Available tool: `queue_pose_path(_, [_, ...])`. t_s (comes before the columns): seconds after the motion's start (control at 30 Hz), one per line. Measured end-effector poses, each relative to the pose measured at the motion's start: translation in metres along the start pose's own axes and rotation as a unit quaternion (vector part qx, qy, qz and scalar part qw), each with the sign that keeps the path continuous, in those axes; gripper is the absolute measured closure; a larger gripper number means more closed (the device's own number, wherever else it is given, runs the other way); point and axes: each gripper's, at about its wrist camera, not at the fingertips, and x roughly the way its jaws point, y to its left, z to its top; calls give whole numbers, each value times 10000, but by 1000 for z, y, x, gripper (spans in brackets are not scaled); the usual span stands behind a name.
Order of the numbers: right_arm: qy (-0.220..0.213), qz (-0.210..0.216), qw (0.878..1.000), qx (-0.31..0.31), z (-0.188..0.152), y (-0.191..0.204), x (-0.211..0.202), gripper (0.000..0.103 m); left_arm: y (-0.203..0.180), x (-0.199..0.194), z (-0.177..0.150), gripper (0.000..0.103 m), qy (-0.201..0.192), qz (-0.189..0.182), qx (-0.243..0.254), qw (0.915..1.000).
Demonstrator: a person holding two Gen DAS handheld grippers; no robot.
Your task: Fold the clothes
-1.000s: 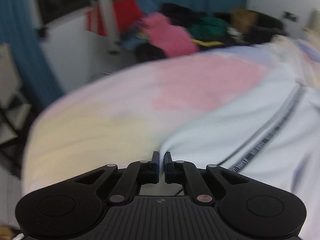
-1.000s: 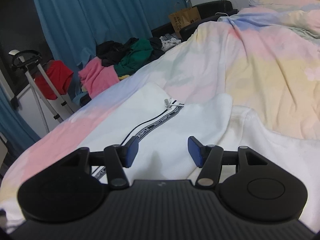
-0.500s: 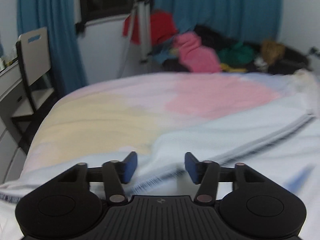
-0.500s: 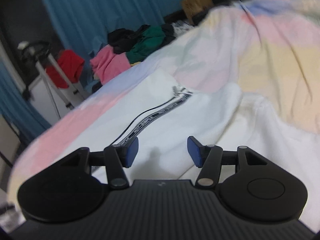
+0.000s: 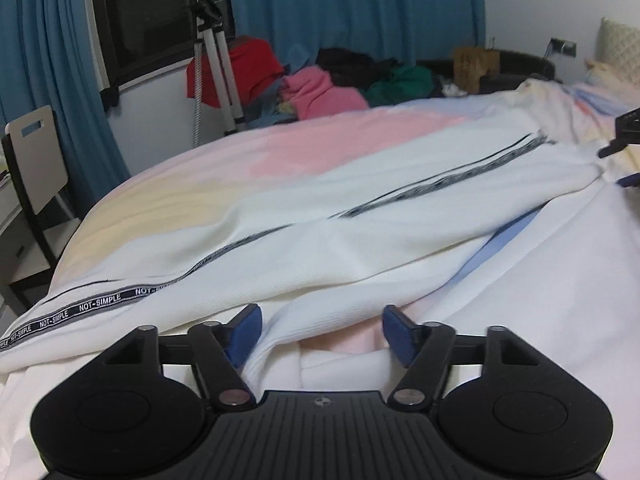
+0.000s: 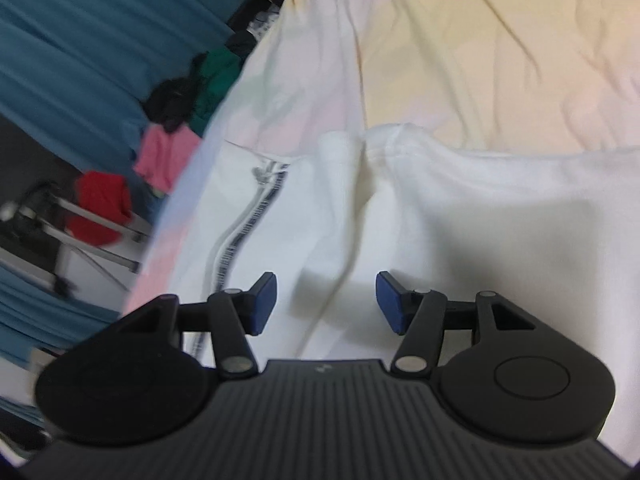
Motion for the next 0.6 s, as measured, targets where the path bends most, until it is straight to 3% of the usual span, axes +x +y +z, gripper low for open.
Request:
queue_pose_path(0.07, [59, -197, 9998, -46, -1, -1, 5, 47, -7, 0, -3, 41, -44, 51, 130, 9999])
queue_pose_path(0.17, [-18, -38, 10000, -34, -1, -2, 12, 43, -14, 0, -9, 45, -67, 90, 481, 9988])
queue_pose_path(0.2, [-51, 36, 10000, -27, 0, -2, 14, 39, -16, 2, -11, 51, -72, 95, 533, 9985])
queue_pose_path(0.27, [-117, 184, 9998, -12, 0, -2, 19, 39, -16, 5, -12, 69, -76, 266, 513, 9983])
queue_pose_path(0.3, [-150, 257, 9996, -4, 1, -2, 21, 40, -15, 5, -12, 82, -41, 382, 487, 9981])
queue_pose_path(0.33, [-183, 331, 9993, 3, 1, -3, 23, 41, -12, 5, -11, 86, -55, 412, 415, 9983])
queue_pose_path(0.37, [-217, 405, 9989, 11, 2, -3, 25, 49, -10, 2, -11, 89, -94, 399, 324, 9986])
queue_pose_path(0.4, [-257, 380, 9989, -57, 3, -1, 27, 65, -8, -1, -10, 93, -108, 402, 316, 9986])
queue_pose_path(0.5, [-406, 185, 9984, -354, 7, 6, 31, 89, -5, -14, -11, 98, -145, 390, 394, 9984])
queue_pose_path(0.6, [-603, 153, 9967, -528, 16, 5, 32, 96, -6, -30, -13, 99, -194, 247, 546, 9980])
